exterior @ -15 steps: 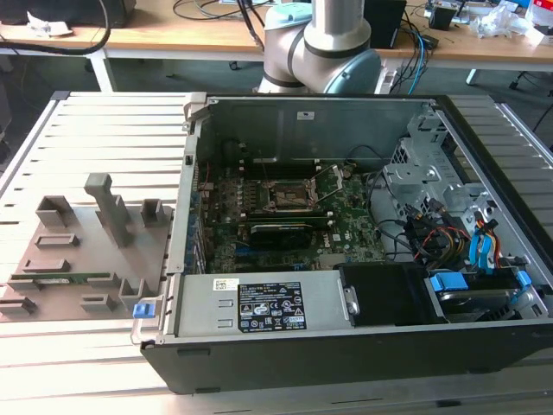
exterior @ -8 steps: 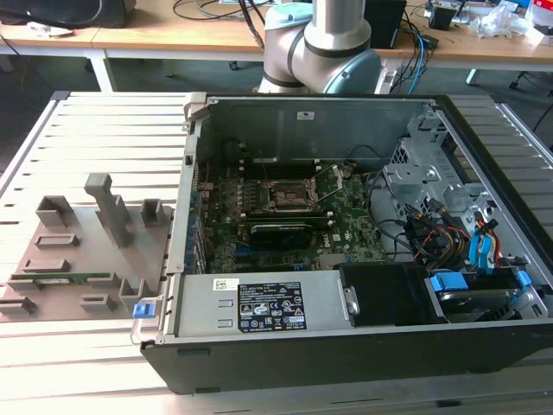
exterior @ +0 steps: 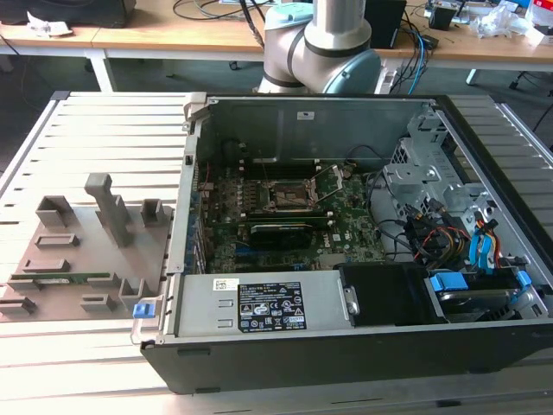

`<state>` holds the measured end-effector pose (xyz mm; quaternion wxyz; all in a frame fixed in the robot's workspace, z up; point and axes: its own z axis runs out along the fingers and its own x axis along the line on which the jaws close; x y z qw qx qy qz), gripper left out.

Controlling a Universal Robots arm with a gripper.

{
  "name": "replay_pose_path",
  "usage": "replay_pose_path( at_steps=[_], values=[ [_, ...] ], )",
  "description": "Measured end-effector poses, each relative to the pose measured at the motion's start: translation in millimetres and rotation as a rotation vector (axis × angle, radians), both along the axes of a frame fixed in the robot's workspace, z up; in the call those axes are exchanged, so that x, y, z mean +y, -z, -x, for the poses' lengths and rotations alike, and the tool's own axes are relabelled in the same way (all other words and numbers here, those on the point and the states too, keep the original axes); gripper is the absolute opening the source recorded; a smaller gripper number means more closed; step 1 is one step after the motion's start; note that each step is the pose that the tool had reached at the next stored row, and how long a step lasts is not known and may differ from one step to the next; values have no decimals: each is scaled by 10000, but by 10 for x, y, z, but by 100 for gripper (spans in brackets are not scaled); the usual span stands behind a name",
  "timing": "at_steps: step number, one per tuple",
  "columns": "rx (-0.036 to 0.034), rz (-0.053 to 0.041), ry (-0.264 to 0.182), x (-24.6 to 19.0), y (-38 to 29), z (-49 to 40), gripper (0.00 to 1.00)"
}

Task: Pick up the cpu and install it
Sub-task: 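Pick up the cpu and move it towards the insertion slot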

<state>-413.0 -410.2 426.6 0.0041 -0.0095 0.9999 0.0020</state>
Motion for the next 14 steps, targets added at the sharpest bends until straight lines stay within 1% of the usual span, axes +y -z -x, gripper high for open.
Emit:
replay_pose_path(
  at_steps=[4, 7, 10, 12, 13, 14],
  values=[
    [1, 1, 0, 0, 0, -56, 55],
    [0, 3, 0, 0, 0, -176, 55],
    [0, 8, 0, 0, 0, -265, 55],
    [0, 7, 0, 0, 0, -307, 55],
    [0, 7, 0, 0, 0, -373, 55],
    [-1, 7, 0, 1, 0, -414, 55]
  ],
)
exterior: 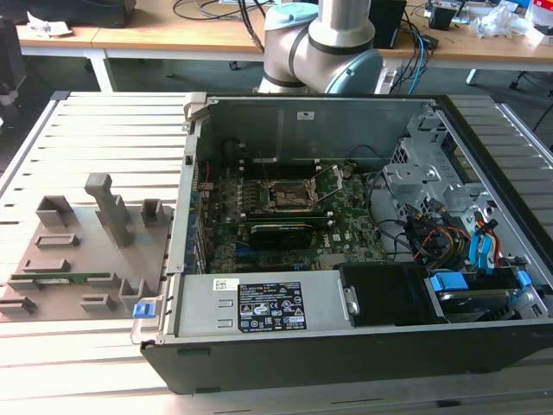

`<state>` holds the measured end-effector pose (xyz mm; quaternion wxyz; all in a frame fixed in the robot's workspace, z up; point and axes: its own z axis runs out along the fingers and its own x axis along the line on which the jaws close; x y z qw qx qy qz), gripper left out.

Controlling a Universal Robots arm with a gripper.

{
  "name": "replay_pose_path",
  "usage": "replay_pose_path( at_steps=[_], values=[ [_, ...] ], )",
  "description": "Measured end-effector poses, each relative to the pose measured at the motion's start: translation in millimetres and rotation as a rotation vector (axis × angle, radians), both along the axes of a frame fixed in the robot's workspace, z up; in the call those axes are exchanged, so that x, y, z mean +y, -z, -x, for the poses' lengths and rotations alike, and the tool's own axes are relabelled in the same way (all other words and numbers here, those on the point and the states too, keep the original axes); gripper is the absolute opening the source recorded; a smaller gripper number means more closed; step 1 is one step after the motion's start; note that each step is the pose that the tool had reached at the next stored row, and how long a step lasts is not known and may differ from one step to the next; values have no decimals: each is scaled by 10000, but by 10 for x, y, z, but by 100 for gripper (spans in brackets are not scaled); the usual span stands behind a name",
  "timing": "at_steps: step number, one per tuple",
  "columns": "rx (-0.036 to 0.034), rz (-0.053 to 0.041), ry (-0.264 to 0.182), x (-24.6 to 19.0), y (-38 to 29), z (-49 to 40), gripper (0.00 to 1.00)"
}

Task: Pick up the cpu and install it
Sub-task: 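Pick up the cpu and move it towards the insertion slot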

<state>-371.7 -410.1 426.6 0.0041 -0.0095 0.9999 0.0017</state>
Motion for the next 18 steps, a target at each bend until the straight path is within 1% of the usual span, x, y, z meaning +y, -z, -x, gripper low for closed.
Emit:
replay_pose_path(
  at_steps=[1, 2, 5, 7, 8, 9, 10, 12, 18],
  values=[
    [1, 0, 1, 1, 0, -52, 55],
    [0, -1, 0, 4, 2, -137, 55],
    [2, 11, 0, 14, 22, -280, 55],
    [5, 22, 0, 20, 88, -380, 55],
    [13, 34, 0, 24, 149, -482, 55],
    [20, 39, -1, 28, 186, -553, 55],
    [22, 39, 0, 31, 212, -609, 55],
    [25, 39, -1, 39, 234, -813, 55],
    [25, 39, 0, 39, 236, -970, 55]
  ],
)
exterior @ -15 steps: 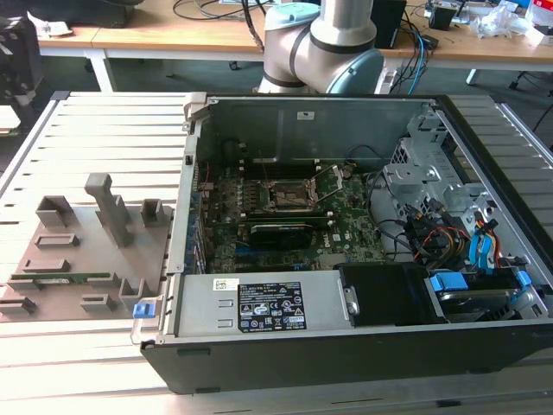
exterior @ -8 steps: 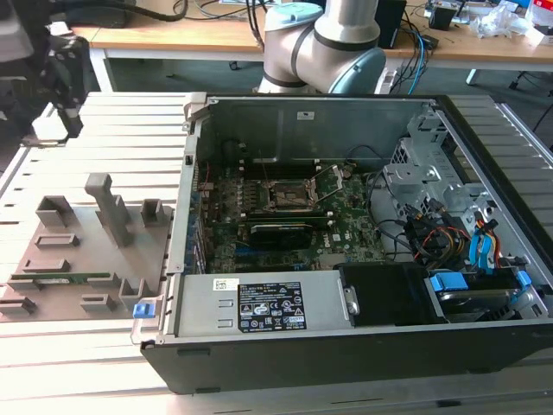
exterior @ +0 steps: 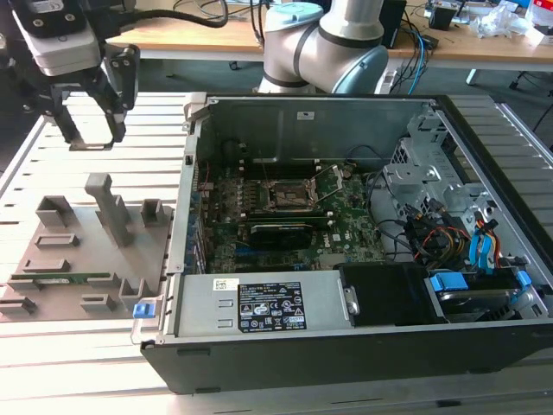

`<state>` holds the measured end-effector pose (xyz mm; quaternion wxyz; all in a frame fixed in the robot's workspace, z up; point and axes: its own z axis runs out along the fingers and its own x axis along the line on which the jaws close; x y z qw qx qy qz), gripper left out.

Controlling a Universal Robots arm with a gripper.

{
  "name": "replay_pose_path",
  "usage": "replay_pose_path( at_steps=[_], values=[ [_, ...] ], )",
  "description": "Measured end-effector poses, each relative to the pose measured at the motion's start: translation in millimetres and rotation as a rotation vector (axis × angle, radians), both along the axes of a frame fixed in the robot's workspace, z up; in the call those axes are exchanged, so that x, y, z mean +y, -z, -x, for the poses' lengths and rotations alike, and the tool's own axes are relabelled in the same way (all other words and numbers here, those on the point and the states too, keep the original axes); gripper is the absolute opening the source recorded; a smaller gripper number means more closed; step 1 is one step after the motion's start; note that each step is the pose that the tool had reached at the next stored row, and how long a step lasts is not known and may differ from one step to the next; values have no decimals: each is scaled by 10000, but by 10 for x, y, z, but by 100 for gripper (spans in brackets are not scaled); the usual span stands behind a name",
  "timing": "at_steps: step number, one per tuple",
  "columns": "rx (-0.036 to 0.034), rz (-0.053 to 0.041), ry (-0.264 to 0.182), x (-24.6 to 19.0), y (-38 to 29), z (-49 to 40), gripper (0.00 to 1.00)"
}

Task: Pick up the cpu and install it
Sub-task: 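Pick up the cpu and move it towards the insertion slot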

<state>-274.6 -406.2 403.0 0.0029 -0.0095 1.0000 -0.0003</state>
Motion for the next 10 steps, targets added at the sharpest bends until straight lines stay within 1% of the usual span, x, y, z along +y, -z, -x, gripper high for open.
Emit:
replay_pose_path(
  at_steps=[2, 3, 6, 7, 9, 10],
  values=[
    [0, 0, -1, 0, 0, -83, 55],
    [1, 0, 0, 1, 1, -158, 55],
    [0, 0, -1, 1, 3, -295, 55],
    [1, 0, 0, 2, 3, -336, 55],
    [1, 0, 0, 2, 4, -375, 55],
    [1, -1, 0, 3, 6, -441, 55]
  ],
)
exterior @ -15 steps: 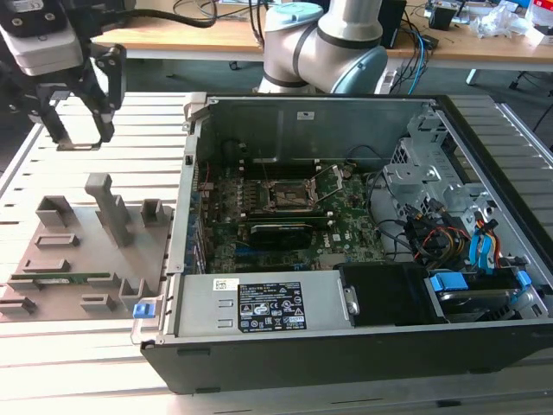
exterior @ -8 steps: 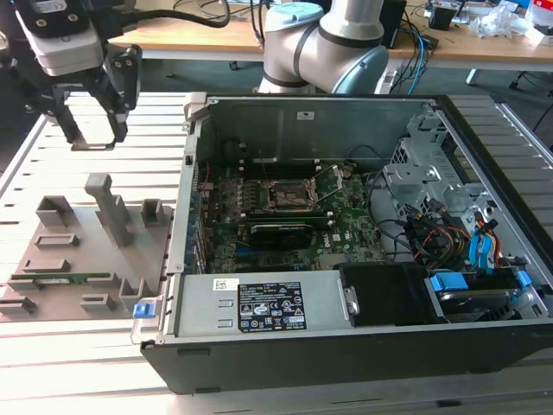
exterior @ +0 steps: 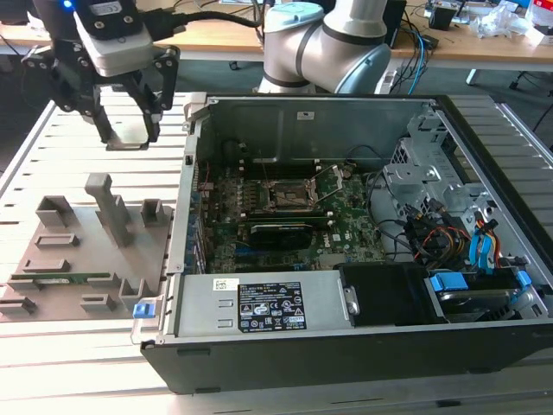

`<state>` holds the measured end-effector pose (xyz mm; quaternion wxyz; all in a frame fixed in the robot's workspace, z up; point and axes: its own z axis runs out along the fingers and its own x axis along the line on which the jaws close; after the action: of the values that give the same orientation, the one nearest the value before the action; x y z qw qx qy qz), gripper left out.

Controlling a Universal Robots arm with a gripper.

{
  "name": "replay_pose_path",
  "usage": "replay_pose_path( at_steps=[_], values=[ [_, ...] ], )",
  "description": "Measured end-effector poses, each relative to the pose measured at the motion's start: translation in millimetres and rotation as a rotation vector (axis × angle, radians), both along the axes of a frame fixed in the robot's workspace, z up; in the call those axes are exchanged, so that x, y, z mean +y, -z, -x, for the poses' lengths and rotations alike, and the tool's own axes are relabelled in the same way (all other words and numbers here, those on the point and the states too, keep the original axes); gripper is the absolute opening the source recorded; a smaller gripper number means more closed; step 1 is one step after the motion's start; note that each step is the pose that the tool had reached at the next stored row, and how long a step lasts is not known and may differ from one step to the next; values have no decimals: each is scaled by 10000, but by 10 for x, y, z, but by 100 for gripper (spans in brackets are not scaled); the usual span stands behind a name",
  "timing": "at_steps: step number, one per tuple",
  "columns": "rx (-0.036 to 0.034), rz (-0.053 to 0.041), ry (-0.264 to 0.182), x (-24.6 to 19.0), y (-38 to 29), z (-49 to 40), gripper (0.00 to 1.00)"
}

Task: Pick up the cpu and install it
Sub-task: 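Pick up the cpu and move it towards the insertion slot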

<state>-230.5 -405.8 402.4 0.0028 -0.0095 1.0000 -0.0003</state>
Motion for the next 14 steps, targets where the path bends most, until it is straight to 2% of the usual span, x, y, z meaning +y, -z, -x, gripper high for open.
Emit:
replay_pose_path(
  at_steps=[2, 5, 8, 9, 14],
  values=[
    [0, 1, 0, 2, 3, -130, 55],
    [0, 6, 0, 5, 5, -279, 55],
    [1, 8, 0, 6, 7, -382, 55],
    [1, 9, -1, 7, 8, -450, 55],
    [0, 7, -1, 11, 11, -586, 55]
  ],
)
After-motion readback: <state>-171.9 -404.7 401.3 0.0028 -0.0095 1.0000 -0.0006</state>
